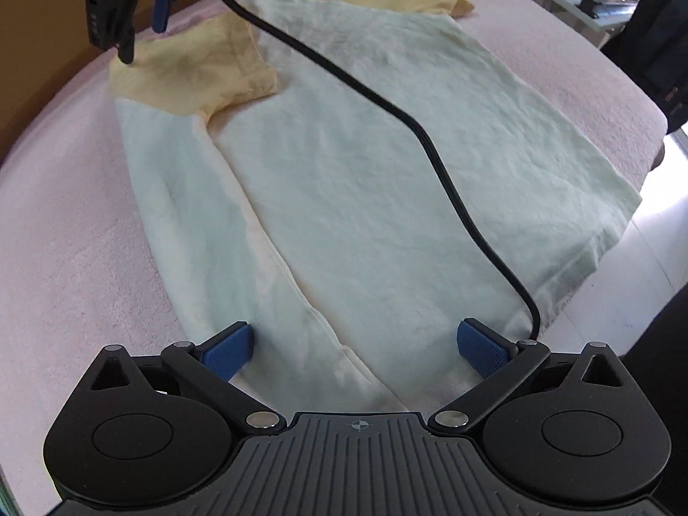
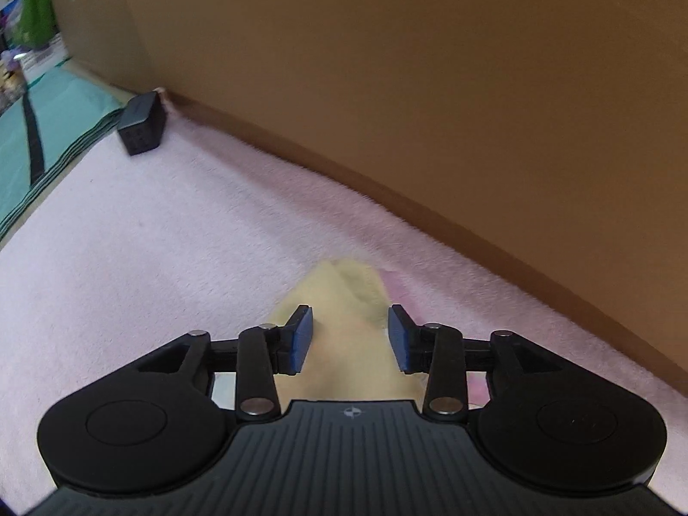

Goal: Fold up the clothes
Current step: 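Move the open right gripper across the shirt to its unfolded side edge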

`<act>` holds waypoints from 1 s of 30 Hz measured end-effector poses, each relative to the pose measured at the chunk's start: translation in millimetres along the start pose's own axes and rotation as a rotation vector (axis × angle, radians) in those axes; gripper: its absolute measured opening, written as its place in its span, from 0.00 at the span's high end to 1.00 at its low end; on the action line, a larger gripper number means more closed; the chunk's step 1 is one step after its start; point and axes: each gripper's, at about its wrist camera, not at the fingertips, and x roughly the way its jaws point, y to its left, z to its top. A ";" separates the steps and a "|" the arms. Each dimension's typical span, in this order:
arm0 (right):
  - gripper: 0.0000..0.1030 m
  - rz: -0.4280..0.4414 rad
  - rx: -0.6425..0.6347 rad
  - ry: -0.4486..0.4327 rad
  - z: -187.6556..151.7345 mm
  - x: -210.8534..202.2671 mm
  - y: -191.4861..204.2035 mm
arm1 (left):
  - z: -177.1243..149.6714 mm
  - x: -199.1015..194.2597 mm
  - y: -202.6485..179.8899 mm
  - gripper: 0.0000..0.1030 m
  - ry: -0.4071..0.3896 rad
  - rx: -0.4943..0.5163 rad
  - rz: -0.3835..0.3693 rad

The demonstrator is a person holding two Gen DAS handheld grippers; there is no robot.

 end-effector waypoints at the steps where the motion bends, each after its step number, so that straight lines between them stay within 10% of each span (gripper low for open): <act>1: 0.55 0.014 0.033 -0.005 -1.1 -5.3 -6.0 | 0.4 -3.9 1.7 0.00 0.003 -0.013 -0.004; 10: 0.47 0.100 0.103 0.069 -76.9 -53.6 -12.6 | 14.2 -14.8 11.6 0.00 0.008 -0.082 -0.039; 20: 0.48 0.054 0.637 -0.108 -192.5 -169.6 -118.3 | 34.4 -23.2 -7.6 0.00 -0.055 -0.096 -0.047; 30: 0.48 0.036 0.628 -0.007 -265.6 -201.8 -111.9 | 63.5 -22.3 -24.0 0.00 -0.076 -0.097 -0.020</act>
